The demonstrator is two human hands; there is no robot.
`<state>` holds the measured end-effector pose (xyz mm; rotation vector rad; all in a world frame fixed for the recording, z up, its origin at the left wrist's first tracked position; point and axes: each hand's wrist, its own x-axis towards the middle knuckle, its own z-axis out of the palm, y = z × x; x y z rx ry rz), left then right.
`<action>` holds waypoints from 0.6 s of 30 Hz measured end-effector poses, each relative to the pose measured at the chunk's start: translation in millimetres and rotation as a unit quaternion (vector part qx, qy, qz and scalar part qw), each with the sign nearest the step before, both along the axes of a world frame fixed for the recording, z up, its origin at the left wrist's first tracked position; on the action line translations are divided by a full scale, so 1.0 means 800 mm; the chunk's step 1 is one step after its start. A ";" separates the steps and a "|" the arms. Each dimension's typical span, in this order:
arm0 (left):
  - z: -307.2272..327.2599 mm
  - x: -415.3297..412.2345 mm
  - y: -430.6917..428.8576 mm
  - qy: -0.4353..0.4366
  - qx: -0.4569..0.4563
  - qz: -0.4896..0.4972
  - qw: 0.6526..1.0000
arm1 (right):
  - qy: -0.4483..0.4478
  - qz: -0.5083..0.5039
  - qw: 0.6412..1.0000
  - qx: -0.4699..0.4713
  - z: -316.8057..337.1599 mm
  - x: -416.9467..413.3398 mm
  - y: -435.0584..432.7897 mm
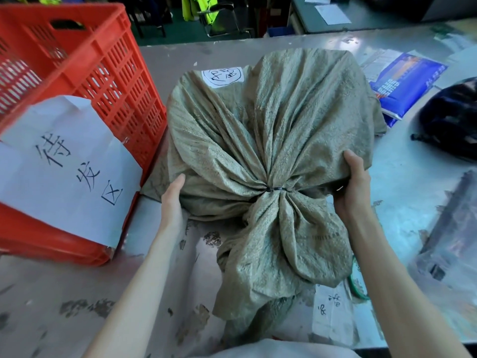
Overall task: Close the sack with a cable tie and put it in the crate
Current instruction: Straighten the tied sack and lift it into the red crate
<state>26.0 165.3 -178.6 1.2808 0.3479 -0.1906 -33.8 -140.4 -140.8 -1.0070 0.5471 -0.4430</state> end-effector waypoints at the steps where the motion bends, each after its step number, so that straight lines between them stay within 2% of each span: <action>1: 0.001 0.001 0.002 0.005 0.001 0.010 1.000 | -0.007 -0.001 1.000 -0.003 0.001 -0.004 0.001; 10: 0.012 -0.014 0.003 -0.053 0.004 0.028 0.998 | -0.079 -0.016 0.997 0.013 0.009 -0.034 0.001; 18: 0.067 -0.012 -0.003 -0.186 0.016 0.026 0.982 | -0.169 -0.070 0.978 0.099 0.046 -0.053 0.010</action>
